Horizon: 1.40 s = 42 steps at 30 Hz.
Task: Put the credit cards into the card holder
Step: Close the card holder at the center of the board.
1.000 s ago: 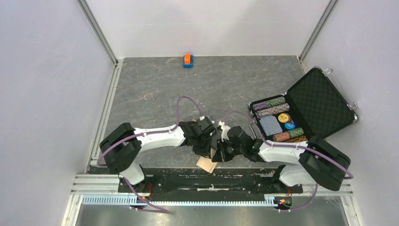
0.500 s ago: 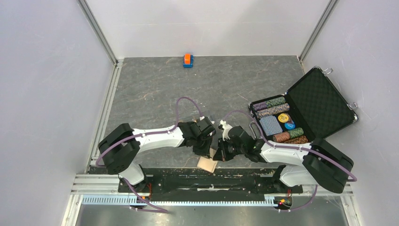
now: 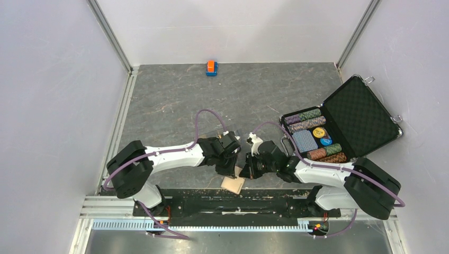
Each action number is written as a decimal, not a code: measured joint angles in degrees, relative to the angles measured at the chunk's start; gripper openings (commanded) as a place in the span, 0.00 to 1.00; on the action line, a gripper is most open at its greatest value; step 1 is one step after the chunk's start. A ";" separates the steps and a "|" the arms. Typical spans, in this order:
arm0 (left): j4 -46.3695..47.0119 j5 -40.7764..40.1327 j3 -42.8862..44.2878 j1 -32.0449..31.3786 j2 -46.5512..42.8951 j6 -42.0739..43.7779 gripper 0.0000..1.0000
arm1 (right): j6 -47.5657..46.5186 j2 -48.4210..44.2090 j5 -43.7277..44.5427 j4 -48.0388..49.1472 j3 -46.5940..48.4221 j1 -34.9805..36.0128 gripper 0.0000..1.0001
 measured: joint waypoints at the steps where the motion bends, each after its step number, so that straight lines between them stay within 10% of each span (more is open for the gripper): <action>1: 0.02 0.02 -0.20 0.00 0.00 0.00 0.02 | 0.00 0.09 0.00 0.02 0.00 0.02 0.00; 42: 2.25 1.03 -1.68 -0.15 0.00 0.00 0.02 | 0.33 -1.62 2.29 1.44 0.00 2.91 0.00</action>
